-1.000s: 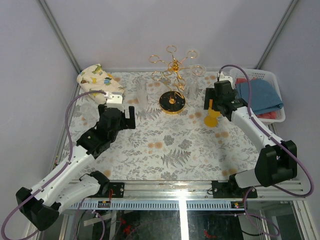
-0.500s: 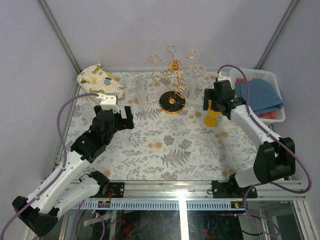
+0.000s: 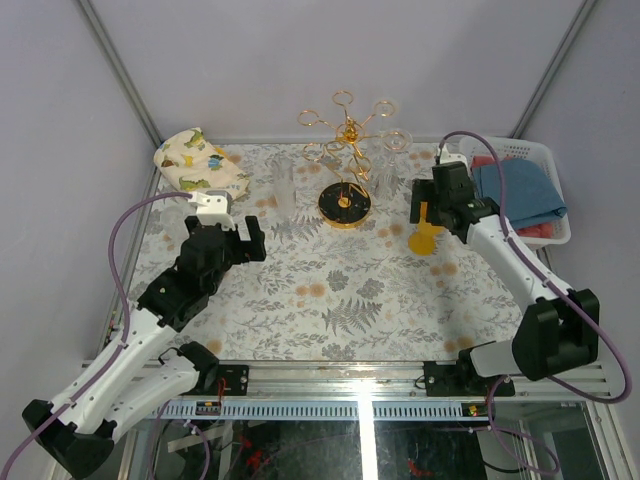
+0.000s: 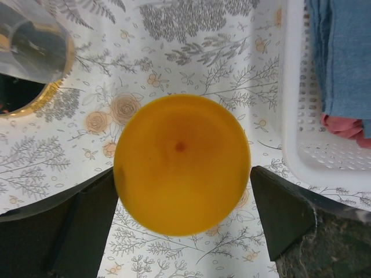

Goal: Place the wine glass upside down on the wine glass rack
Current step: Move the wine glass to the center of the board.

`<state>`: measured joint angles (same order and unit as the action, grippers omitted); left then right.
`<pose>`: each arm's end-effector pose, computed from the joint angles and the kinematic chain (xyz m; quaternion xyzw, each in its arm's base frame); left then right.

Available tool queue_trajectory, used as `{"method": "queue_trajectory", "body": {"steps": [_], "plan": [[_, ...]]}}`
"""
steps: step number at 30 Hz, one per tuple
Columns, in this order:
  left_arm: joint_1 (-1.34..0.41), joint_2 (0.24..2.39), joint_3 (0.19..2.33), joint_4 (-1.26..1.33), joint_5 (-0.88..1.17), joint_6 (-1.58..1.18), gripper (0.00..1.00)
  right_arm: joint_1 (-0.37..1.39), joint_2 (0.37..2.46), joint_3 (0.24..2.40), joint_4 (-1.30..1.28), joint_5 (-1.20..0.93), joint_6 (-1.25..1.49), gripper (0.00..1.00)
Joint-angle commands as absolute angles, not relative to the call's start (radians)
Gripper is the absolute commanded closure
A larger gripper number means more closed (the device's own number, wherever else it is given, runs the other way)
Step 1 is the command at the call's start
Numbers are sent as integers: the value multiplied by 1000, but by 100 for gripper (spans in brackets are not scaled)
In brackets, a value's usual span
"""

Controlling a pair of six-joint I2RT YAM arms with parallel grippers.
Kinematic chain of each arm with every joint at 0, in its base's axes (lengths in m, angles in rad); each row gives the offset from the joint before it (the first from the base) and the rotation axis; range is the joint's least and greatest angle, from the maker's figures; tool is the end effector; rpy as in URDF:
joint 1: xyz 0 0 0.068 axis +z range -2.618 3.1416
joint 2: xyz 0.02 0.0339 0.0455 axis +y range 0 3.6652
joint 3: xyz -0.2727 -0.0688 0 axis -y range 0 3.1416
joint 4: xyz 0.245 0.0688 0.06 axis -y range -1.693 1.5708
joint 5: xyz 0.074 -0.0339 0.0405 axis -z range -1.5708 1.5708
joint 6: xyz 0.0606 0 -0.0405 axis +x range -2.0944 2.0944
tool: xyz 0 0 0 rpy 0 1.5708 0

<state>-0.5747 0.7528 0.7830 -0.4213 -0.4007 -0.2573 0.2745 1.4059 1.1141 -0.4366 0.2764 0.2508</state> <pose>0.1673 -0.0802 0.3178 0.0194 0.8217 -0.0690 0.5654 0.3182 0.0724 0.2814 0.0456 0.9045 -0.0163 0.4237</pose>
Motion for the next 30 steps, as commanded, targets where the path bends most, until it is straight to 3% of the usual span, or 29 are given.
{"method": "queue_trajectory", "body": {"steps": [1,30], "plan": [[-568,746,780,-414,-398,-268,0,270,1318,1120,-439,271,235,1],[-568,740,776,-422,-395,-268,0,270,1441,1203,-489,204,188,1]]}}
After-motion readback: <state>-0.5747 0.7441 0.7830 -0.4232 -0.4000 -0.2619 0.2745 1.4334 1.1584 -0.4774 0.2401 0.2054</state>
